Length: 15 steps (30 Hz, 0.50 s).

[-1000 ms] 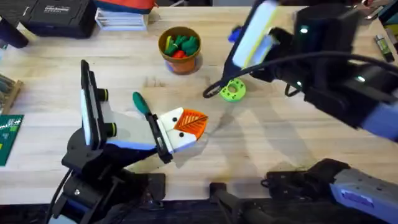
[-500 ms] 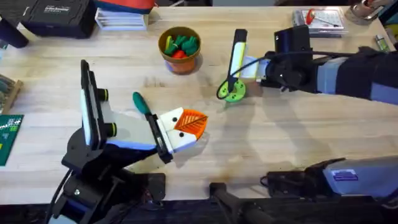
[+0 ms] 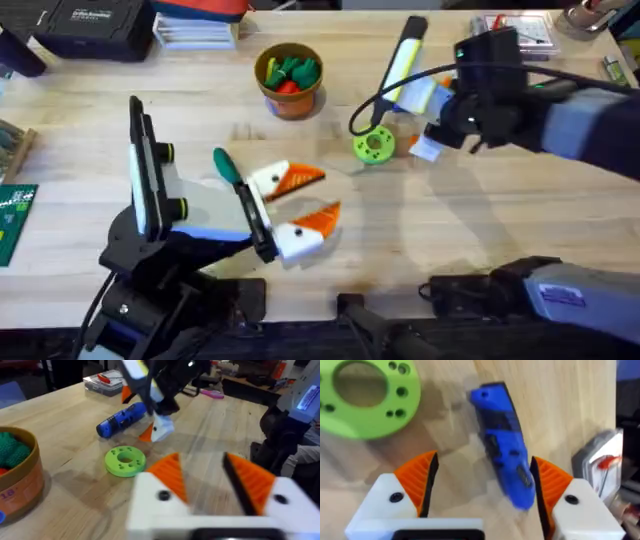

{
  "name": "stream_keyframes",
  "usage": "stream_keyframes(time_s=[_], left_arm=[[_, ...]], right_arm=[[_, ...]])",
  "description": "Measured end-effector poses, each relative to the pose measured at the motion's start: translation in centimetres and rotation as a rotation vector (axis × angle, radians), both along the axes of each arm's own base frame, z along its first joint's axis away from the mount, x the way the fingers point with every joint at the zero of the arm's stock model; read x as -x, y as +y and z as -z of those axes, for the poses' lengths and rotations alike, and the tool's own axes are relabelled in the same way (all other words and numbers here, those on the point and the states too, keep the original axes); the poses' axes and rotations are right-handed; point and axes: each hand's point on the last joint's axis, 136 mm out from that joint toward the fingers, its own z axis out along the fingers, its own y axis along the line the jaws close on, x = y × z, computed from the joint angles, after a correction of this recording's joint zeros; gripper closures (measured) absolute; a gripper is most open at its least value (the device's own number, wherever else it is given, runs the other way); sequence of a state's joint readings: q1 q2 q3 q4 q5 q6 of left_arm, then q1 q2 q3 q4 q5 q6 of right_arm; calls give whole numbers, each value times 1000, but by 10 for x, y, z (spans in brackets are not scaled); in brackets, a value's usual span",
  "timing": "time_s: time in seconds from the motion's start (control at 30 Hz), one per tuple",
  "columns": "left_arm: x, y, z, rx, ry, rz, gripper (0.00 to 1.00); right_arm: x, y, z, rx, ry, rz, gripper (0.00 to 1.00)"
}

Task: Pick up the gripper from the table and insert it into the empty holder that is missing its gripper. Then pick up a screw, insert it into the mounting hole, and use the screwdriver to tighten it. Finally, clean up the table by picking up the vegetable and placing it into the bucket.

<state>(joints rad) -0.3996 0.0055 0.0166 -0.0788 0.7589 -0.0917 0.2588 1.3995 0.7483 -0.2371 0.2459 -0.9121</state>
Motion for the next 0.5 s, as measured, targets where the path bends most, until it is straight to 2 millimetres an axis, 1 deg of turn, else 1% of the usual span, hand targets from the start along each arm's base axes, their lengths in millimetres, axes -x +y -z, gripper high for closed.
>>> stream_keyframes(time_s=[0.03,0.1,0.13,0.17,0.3,0.43,0.5], left_arm=[[0,0,0,0,0,0,355],[0,0,0,1,2,0,64],[0,0,0,0,1,0,30],[0,0,0,0,1,0,19],[-2,1,0,-3,-10,-14,15],[-11,5,-7,4,-50,-70,15],[-19,11,-5,-5,-17,-130,15]], right_arm=[[6,-2,-6,-12,2,18,9],[18,-4,-20,-34,-4,45,9],[24,-4,-27,-44,-10,53,9],[31,-4,-35,-55,-18,58,9],[53,0,-62,-103,-66,65,8],[66,5,-87,-167,-137,76,9],[69,7,-97,-199,-171,82,8]])
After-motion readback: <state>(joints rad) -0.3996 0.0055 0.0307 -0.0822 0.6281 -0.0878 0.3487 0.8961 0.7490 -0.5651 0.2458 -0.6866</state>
